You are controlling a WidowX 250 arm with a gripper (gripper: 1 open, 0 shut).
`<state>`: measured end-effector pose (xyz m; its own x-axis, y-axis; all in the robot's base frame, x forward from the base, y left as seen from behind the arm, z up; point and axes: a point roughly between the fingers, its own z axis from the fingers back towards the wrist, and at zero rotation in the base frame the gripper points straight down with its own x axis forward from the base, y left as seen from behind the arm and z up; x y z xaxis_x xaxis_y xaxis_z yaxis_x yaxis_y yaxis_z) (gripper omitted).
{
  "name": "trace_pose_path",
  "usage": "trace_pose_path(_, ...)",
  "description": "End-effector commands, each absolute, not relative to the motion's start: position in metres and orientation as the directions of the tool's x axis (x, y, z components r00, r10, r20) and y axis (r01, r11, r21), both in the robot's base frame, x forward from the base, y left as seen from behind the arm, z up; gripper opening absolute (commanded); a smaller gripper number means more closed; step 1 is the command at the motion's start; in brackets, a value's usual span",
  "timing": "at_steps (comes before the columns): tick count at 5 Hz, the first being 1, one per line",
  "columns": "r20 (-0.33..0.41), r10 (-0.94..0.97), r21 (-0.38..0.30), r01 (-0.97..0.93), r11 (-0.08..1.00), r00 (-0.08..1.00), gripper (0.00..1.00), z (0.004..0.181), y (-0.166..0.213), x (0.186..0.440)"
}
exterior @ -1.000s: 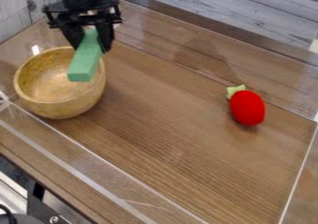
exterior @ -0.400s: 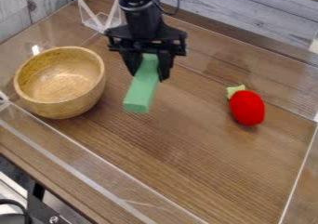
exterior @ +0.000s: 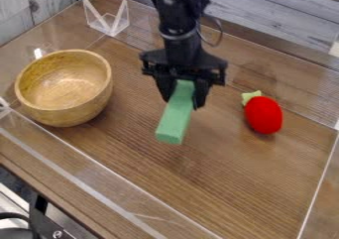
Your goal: Remove the green block from the brown bowl and put it on the table
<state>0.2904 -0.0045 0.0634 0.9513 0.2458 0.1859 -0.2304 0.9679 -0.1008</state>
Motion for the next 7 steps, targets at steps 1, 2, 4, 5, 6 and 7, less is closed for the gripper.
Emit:
trace_pose_path(1,0.220,0.230,-0.094,-0.214,0.972,0.948,0.00,0.059,-0.012,0.296)
trace_pose_path(2,0.215,0.211,-0.081,-0.197,0.977,0.954,0.00,0.047,-0.019,0.296)
trace_pose_path(4,0.214,0.176,-0.054,-0.168,0.984,0.961,0.00,0.031,-0.023,0.300)
trace_pose_path(5,0.214,0.169,-0.045,-0.163,0.986,0.962,0.00,0.029,-0.022,0.302)
trace_pose_path(6,0.214,0.166,-0.041,-0.161,0.986,0.963,0.00,0.029,-0.021,0.303)
trace_pose_path(7,0.251,0.169,-0.033,-0.166,0.986,0.953,0.00,0.051,-0.024,0.301)
